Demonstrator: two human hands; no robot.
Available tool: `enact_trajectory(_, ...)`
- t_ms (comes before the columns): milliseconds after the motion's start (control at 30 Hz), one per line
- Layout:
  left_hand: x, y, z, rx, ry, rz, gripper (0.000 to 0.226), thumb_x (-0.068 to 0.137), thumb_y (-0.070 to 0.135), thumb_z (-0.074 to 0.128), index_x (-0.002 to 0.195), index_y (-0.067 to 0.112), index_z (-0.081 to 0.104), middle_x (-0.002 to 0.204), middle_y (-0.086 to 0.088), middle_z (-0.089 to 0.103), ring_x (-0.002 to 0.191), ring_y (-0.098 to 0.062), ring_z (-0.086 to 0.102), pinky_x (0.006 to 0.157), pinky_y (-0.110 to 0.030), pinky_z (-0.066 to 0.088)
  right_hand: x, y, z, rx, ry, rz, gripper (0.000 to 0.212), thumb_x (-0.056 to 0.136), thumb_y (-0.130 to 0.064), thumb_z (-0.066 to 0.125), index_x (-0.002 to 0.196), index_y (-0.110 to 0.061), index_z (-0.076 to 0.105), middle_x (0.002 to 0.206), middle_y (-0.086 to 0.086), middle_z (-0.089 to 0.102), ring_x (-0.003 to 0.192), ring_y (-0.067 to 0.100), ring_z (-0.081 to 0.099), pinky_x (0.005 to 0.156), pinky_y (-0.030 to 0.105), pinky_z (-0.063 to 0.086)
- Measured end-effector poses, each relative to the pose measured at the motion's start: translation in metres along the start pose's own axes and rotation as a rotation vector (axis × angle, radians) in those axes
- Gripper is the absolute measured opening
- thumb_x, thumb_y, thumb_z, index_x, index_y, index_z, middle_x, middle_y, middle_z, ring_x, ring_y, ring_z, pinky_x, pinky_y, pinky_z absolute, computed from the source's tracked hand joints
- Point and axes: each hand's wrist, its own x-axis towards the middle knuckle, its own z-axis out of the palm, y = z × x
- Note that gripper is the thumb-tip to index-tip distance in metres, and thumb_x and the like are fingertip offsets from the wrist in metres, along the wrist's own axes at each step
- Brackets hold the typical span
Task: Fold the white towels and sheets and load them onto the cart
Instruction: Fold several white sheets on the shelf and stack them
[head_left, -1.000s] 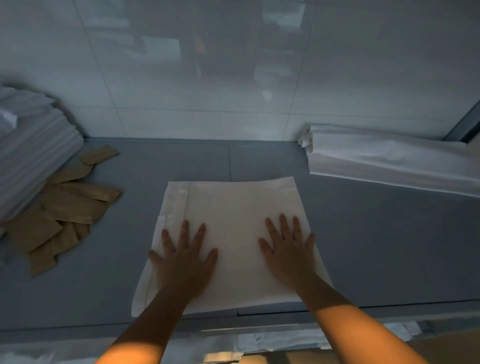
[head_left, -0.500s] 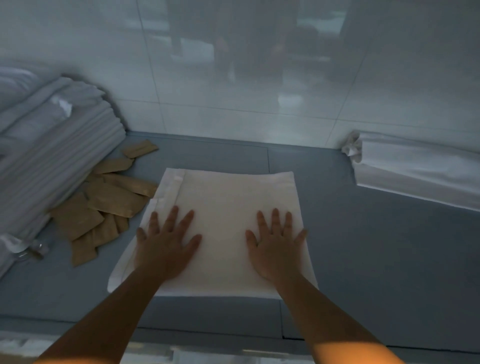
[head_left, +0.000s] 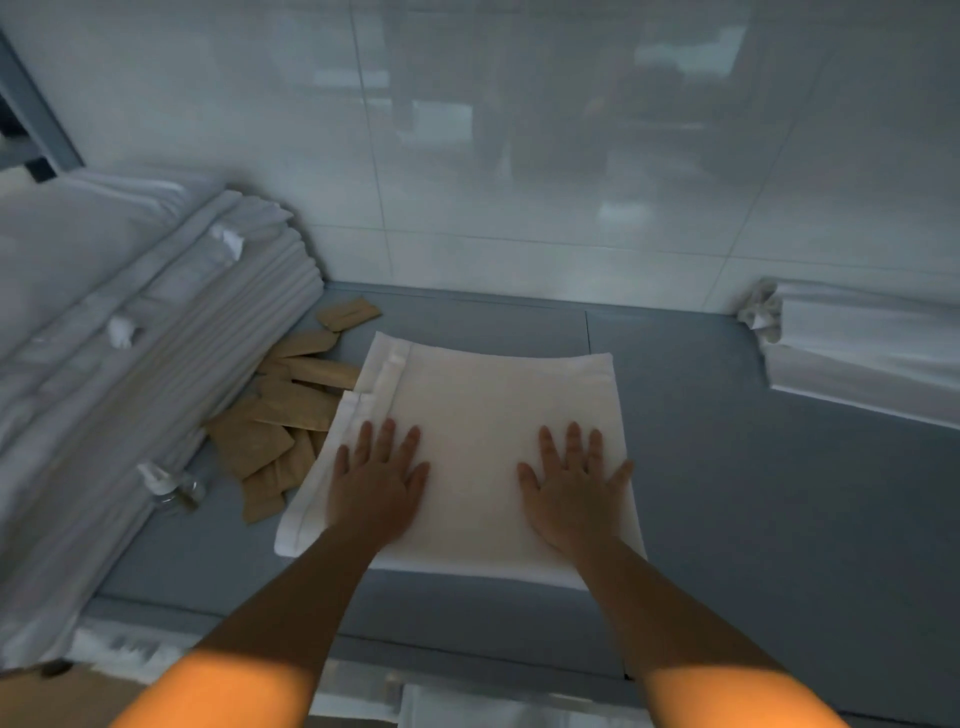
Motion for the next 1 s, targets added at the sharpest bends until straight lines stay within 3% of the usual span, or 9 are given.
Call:
enact_trajectory(300,-0.115,0.029,-0.009,-0.049,-0.105,0.018,0.067,0.095,0.059,0.027,0.153,0.028,0.013,0.161,-0.002,0.011,0.148,-0.020,0.008,0.117,-0.040,0.009,-0.107,0.024,-0.017,-0.036,-0.070,-0.179,0.058,0.101,-0.043,0.022,0.153,-0.022,0.008,0.161,0.001,0.004,0.148,0.019,0.003,0.118,0.042,-0.003)
enact_trajectory(400,-0.141,0.048,-0.023,-0.068,-0.166,0.054,0.068,0.095,0.058,0.030,0.153,0.026,0.015,0.161,-0.001,0.011,0.147,-0.020,0.010,0.116,-0.040,0.015,-0.141,0.030,-0.030,0.003,-0.144,-0.170,0.056,0.102,-0.039,0.026,0.153,-0.023,0.010,0.161,-0.002,0.005,0.148,0.015,0.001,0.119,0.041,-0.001)
enact_trajectory(500,-0.152,0.068,-0.046,-0.092,-0.213,0.083,0.068,0.095,0.058,0.031,0.152,0.025,0.016,0.159,-0.002,0.019,0.145,-0.018,0.018,0.117,-0.038,0.015,-0.164,0.041,-0.051,0.047,-0.121,-0.179,0.051,0.101,-0.035,0.030,0.151,-0.023,0.023,0.158,-0.002,0.021,0.147,0.016,0.011,0.118,0.040,0.008)
enact_trajectory(600,-0.168,0.096,-0.068,-0.165,-0.163,0.111,0.067,0.094,0.057,0.036,0.151,0.024,0.022,0.153,-0.002,0.034,0.139,-0.018,0.031,0.114,-0.034,0.020,-0.190,0.064,-0.070,0.157,-0.071,-0.087,0.046,0.101,-0.034,0.034,0.144,-0.019,0.038,0.148,0.005,0.040,0.137,0.022,0.032,0.113,0.034,0.023)
enact_trajectory(700,-0.181,0.132,-0.088,-0.221,-0.039,0.182,0.062,0.094,0.054,0.041,0.148,0.024,0.033,0.147,-0.001,0.043,0.134,-0.018,0.039,0.111,-0.030,0.025,-0.211,0.090,-0.091,0.302,-0.014,0.097,0.041,0.099,-0.036,0.038,0.130,-0.014,0.055,0.132,0.014,0.056,0.119,0.032,0.051,0.098,0.038,0.042)
enact_trajectory(833,-0.193,0.184,-0.109,-0.328,-0.014,0.222,0.059,0.094,0.053,0.042,0.144,0.023,0.040,0.143,-0.003,0.048,0.132,-0.021,0.041,0.113,-0.032,0.026,-0.235,0.138,-0.114,0.394,0.084,0.202,0.042,0.100,-0.036,0.041,0.134,-0.015,0.053,0.131,0.014,0.056,0.118,0.032,0.052,0.096,0.037,0.043)
enact_trajectory(1000,-0.205,0.252,-0.124,-0.270,0.063,0.289,0.056,0.093,0.053,0.042,0.138,0.020,0.047,0.127,-0.004,0.060,0.116,-0.026,0.055,0.098,-0.033,0.039,-0.258,0.217,-0.127,0.464,0.159,0.249,0.043,0.100,-0.037,0.041,0.134,-0.012,0.053,0.133,0.010,0.055,0.120,0.028,0.051,0.097,0.040,0.043)
